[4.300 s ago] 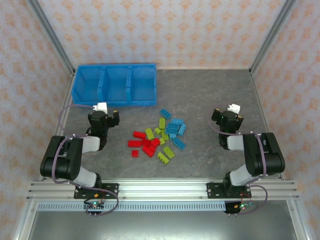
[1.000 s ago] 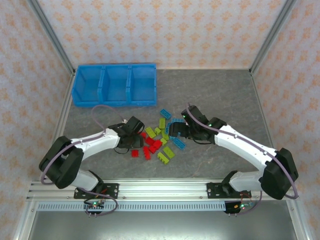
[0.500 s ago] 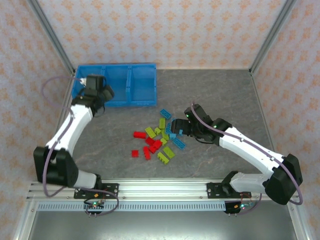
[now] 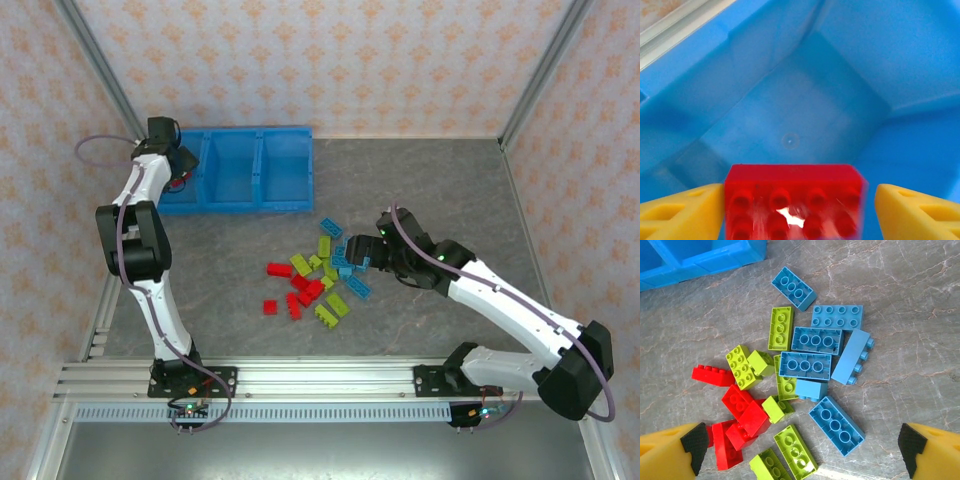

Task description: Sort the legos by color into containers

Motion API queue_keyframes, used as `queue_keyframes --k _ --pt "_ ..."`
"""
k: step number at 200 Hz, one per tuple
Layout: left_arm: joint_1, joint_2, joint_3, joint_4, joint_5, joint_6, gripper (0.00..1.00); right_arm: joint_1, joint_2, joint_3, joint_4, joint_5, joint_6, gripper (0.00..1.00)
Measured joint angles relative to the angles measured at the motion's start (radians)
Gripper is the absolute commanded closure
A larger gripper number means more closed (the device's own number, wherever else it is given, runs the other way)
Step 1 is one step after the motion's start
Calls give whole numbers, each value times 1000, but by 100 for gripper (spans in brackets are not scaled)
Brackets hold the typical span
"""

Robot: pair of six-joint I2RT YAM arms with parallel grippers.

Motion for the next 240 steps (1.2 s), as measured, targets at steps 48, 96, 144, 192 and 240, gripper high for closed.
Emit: queue_keyframes --k 48,96,144,192,240 --pt "-10 -140 -53 -5 70 -26 18 0 2 -2 6 29 0 1" --pt "-250 -630 -296 38 74 -4 18 -8 170 34 40 119 -55 1" --pt "-677 -875 -417 -65 67 243 17 -77 505 221 63 133 -143 1" --pt "-734 -996 -567 -227 48 448 5 -97 776 454 80 -3 -284 1" --pt "-734 -1091 -639 -249 15 536 0 -95 950 615 70 -14 -357 28"
